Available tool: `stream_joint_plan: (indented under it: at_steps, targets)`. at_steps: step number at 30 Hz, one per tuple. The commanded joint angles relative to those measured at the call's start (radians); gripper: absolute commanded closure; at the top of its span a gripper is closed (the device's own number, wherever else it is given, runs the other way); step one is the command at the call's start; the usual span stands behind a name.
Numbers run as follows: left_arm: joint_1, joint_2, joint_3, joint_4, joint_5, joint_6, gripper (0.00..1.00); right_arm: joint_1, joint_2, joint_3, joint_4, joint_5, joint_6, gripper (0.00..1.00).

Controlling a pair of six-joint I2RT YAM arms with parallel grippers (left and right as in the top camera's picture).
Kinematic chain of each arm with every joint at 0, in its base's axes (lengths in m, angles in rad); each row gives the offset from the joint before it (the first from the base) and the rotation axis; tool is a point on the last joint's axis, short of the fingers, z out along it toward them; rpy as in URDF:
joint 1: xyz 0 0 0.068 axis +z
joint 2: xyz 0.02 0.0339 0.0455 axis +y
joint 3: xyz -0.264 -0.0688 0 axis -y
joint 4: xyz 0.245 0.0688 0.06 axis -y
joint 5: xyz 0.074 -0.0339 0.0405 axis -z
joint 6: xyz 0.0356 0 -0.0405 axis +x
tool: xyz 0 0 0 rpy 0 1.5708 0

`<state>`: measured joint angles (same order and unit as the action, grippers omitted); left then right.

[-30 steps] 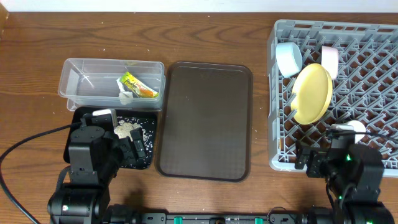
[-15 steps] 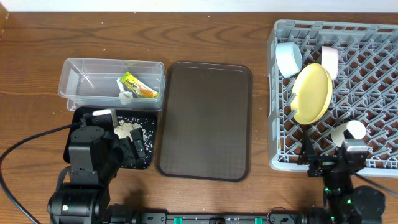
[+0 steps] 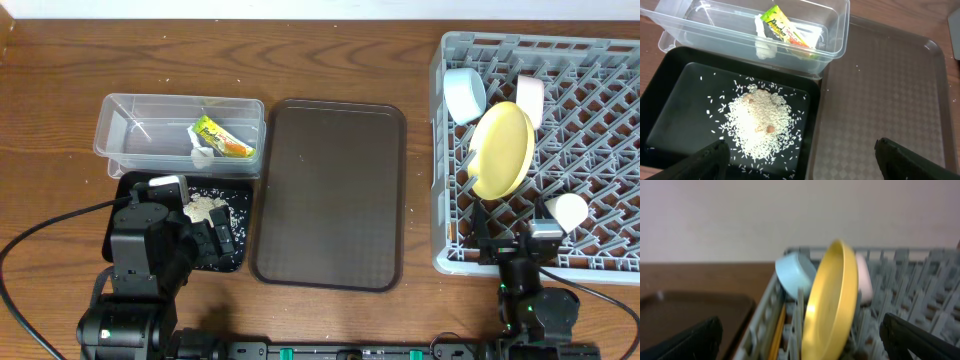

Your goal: Sort waste into correct bins and load items into the dishwasher rack

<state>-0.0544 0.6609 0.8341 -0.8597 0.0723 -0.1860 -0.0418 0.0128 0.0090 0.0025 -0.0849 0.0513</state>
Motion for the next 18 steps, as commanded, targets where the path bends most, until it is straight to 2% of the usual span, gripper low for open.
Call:
stream_joint_plan:
  at_steps: [1, 18]
  targets:
    - [-0.002, -0.001, -0.008, 0.001, -0.002, -0.002, 0.04, 0.002, -0.007, -0.004, -0.043, 0.006, -0.056, 0.01]
    - [-0.002, 0.0, -0.008, 0.001, -0.002, -0.002, 0.04, 0.002, -0.006, -0.003, -0.071, 0.006, -0.056, 0.01]
